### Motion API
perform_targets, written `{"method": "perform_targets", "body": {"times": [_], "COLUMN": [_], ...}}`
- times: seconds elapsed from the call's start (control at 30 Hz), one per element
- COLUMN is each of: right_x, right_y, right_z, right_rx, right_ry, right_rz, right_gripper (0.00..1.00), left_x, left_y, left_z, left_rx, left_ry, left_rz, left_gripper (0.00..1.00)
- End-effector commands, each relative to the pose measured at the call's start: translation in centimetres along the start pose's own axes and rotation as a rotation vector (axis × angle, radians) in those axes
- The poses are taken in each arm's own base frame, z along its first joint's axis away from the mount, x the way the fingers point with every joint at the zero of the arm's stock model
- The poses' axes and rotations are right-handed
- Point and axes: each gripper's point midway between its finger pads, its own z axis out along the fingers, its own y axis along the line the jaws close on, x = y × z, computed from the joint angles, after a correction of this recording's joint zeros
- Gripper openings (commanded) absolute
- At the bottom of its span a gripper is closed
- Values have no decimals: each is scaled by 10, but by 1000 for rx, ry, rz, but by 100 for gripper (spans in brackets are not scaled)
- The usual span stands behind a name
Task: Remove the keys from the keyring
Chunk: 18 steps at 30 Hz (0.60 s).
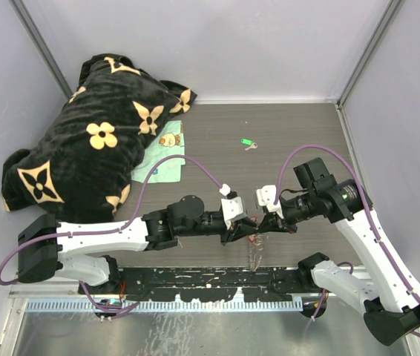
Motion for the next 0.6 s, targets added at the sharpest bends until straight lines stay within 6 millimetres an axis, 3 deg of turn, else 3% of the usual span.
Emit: {"method": "perform_targets", "body": {"times": [0.0, 0.1, 0.13, 0.2, 0.33, 0.57], "right_x": [-19, -18, -18, -19, -22, -41], "right_y": [0, 0, 0, 0, 0, -2], "right_z": [-2, -2, -2, -3, -6, -20], "right_rx": [10, 12, 12, 12, 26, 56], "right_ry": [-78, -78, -78, -82, -98, -204], "right_rz": [-55, -53, -54, -55, -42, -21], "right_gripper": [1, 1, 1, 2, 15, 43], "left_x": [-20, -21, -22, -23, -27, -57], "left_y": [2, 1, 2, 2, 4, 1], "left_z": [5, 5, 5, 3, -3, -26], "left_rx": [-13, -7, -9, -13, -27, -36], "left_ry": [-44, -45, -46, -44, -79, -250], "left_rz": [26, 29, 31, 38, 45, 74], "left_gripper": [18, 1, 0, 0, 0, 0]}}
